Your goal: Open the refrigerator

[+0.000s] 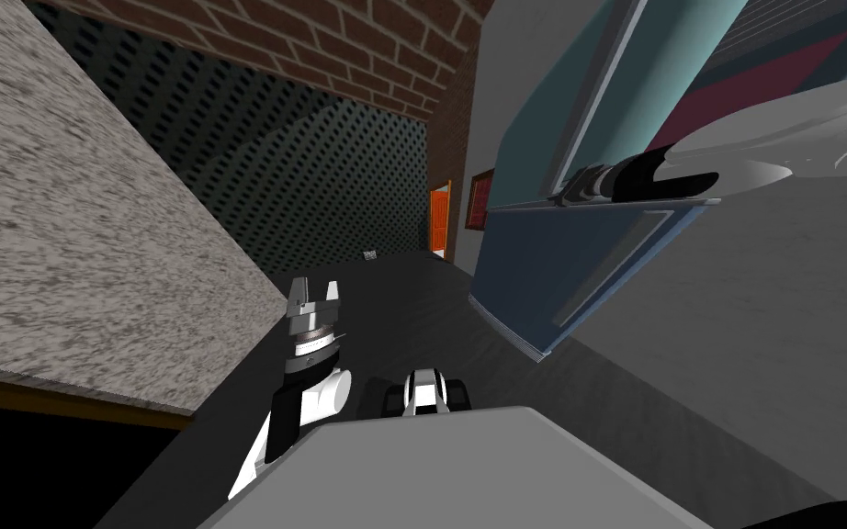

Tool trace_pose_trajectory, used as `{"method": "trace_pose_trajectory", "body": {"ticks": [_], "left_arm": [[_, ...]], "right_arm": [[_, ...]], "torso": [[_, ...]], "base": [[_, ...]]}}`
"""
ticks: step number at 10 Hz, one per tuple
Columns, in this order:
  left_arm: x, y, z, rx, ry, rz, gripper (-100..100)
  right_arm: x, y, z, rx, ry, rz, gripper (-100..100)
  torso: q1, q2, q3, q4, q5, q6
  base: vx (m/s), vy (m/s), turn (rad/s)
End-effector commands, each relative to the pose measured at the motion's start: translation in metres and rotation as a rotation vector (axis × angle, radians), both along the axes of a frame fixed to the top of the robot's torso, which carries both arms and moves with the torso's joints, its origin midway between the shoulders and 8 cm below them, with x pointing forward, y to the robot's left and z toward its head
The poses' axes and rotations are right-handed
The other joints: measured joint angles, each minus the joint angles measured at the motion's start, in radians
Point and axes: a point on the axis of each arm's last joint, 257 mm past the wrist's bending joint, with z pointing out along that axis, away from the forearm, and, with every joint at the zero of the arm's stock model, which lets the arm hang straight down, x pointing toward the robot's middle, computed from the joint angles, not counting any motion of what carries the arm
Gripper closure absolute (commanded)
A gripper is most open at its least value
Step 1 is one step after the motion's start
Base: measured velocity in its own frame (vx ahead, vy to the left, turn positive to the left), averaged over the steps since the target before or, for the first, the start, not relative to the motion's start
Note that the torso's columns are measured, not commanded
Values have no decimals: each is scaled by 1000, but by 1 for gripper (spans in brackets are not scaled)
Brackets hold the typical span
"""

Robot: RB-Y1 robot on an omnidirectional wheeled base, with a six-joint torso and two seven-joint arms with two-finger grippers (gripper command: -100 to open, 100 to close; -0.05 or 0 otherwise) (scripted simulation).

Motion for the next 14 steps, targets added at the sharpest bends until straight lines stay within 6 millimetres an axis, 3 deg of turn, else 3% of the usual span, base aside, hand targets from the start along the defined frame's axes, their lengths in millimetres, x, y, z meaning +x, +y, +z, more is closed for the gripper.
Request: {"method": "trace_pose_trajectory", "body": {"ticks": [1, 6, 7, 8, 14], "left_arm": [[0, 0, 0, 0, 0, 0, 0], [0, 0, 0, 0, 0, 0, 0], [0, 0, 0, 0, 0, 0, 0], [0, 0, 0, 0, 0, 0, 0], [0, 0, 0, 0, 0, 0, 0]], "right_arm": [[-2, -15, 11, -5, -22, -45, 100], [-5, -44, 17, -17, -31, -125, 100], [-7, -47, 10, -13, -17, -127, 100], [-11, -62, 6, -8, -12, -160, 100], [-22, -95, 8, -6, -16, -241, 100]], "torso": [[-4, 2, 0, 1, 0, -2], [3, 6, 5, 2, 1, 2], [0, 10, 7, 4, 1, 1], [-10, 15, 10, 5, -2, 1], [-5, 6, 5, 1, -4, 4]], "base": [[114, 244, -65], [129, 331, -67], [53, 129, -56], [131, 168, -69], [157, 213, -65]]}}
